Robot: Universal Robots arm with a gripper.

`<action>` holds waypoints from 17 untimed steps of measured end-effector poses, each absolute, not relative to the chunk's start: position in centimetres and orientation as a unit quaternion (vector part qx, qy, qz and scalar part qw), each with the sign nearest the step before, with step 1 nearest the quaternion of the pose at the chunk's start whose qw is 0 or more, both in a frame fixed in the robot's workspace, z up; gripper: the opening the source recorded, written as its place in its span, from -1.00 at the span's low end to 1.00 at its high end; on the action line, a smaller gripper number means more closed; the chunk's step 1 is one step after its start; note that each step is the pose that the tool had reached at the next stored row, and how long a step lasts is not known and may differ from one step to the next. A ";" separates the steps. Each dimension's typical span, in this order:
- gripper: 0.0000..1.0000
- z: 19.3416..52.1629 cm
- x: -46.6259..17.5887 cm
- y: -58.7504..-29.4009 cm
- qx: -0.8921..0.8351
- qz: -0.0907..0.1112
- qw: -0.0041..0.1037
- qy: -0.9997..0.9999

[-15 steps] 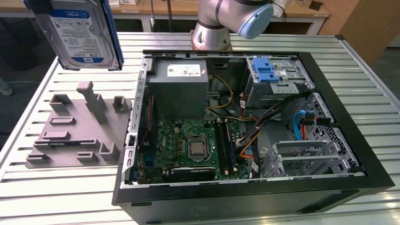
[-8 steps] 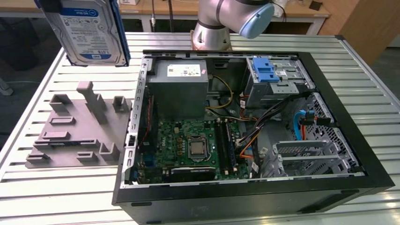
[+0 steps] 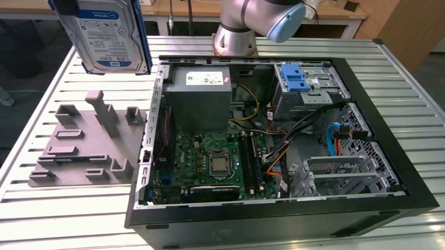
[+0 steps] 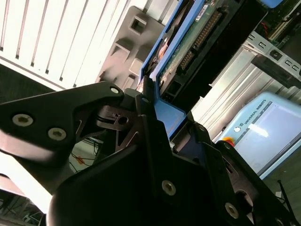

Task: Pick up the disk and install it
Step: 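Pick up the disk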

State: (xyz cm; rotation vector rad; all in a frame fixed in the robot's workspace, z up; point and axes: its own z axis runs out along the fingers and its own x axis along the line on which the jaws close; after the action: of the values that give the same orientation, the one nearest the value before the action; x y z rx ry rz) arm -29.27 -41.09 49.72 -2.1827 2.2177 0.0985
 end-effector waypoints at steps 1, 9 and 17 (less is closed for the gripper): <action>-0.27 49.7 -29.3 -41.1 -0.701 0.031 0.015 0.712; -0.27 49.7 -28.6 -41.4 -0.702 0.029 0.016 0.712; -0.27 49.6 -27.1 -41.8 -0.702 0.028 0.015 0.712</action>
State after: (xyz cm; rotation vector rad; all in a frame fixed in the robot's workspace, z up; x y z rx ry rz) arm -27.08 -41.76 49.59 -2.1834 2.2138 0.0875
